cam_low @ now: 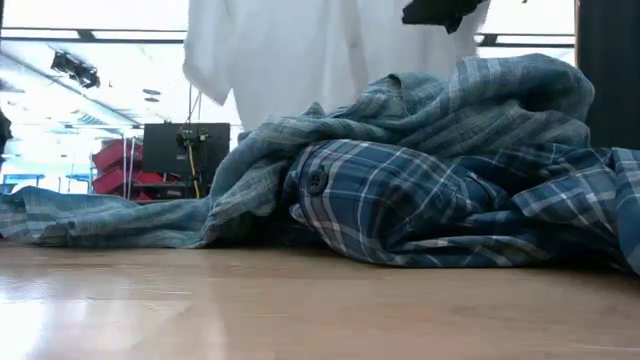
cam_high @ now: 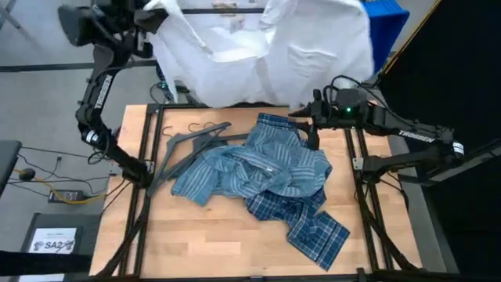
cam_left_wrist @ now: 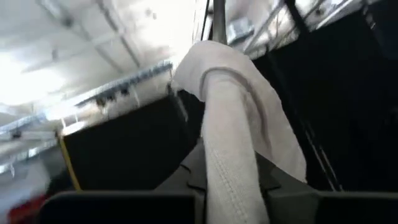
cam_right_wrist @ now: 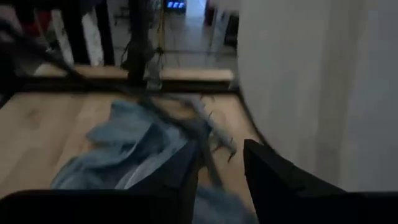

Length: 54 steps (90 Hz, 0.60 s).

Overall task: Hang clothes
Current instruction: Unhang the white shirt from the hanging rack

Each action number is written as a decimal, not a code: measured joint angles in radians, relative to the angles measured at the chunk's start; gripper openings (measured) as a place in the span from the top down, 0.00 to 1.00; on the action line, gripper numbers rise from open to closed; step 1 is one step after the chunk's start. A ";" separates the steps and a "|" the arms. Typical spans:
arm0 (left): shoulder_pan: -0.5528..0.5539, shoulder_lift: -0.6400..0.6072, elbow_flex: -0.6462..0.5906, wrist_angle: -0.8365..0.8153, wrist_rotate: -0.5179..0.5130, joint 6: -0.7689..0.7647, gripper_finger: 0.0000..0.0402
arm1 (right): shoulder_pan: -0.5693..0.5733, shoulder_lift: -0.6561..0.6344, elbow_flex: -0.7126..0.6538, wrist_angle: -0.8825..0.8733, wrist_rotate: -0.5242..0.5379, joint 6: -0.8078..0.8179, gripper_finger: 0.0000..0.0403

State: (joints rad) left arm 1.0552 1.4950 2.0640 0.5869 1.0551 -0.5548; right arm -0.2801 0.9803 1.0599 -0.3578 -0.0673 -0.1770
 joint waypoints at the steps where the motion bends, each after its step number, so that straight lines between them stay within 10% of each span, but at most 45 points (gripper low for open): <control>1: -0.006 -0.006 0.000 0.000 -0.010 0.000 0.95 | 0.002 -0.005 0.000 -0.002 0.003 -0.001 0.76; 28: -0.153 -0.149 0.000 -0.224 -0.215 0.014 0.95 | 0.130 -0.262 0.013 0.058 0.083 0.008 0.78; 54: -0.291 -0.193 -0.002 -1.103 -0.473 0.498 0.95 | 0.289 -0.475 -0.079 0.220 0.040 0.121 0.81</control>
State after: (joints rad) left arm 0.7640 1.3022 2.0615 -0.5164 0.5821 -0.0572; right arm 0.0087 0.5055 0.9812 -0.1376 -0.0277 -0.0561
